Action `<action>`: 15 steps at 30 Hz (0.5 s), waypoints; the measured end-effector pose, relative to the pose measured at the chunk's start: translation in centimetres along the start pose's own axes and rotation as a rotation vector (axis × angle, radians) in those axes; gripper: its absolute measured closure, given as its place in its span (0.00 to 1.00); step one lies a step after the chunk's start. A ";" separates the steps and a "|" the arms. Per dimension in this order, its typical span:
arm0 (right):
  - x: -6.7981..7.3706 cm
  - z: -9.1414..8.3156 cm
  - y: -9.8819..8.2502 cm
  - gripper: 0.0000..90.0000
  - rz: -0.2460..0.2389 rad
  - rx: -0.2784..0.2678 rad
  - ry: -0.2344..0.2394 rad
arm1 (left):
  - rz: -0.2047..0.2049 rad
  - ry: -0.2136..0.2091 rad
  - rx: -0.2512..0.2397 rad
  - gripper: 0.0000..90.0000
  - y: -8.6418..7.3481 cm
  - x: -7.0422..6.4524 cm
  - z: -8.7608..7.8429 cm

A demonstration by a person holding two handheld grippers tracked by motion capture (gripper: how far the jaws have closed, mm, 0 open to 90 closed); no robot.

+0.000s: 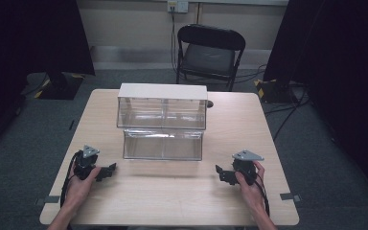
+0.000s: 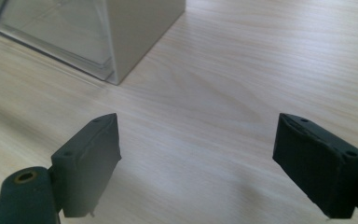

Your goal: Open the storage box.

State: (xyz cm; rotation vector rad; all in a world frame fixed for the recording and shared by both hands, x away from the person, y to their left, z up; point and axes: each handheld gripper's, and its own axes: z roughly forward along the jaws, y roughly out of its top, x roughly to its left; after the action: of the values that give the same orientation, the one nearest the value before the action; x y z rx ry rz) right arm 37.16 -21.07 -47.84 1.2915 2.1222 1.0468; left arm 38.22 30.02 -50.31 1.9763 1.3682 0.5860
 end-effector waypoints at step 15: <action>2.3 -0.1 1.4 0.16 -0.042 -0.019 0.087 | 0.001 0.000 0.000 0.06 0.0 0.0 0.0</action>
State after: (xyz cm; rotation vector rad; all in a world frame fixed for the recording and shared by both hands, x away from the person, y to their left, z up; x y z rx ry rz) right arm 36.79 -18.63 -46.67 1.2074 2.1885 1.1217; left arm 38.23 30.03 -50.31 1.9773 1.3672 0.5859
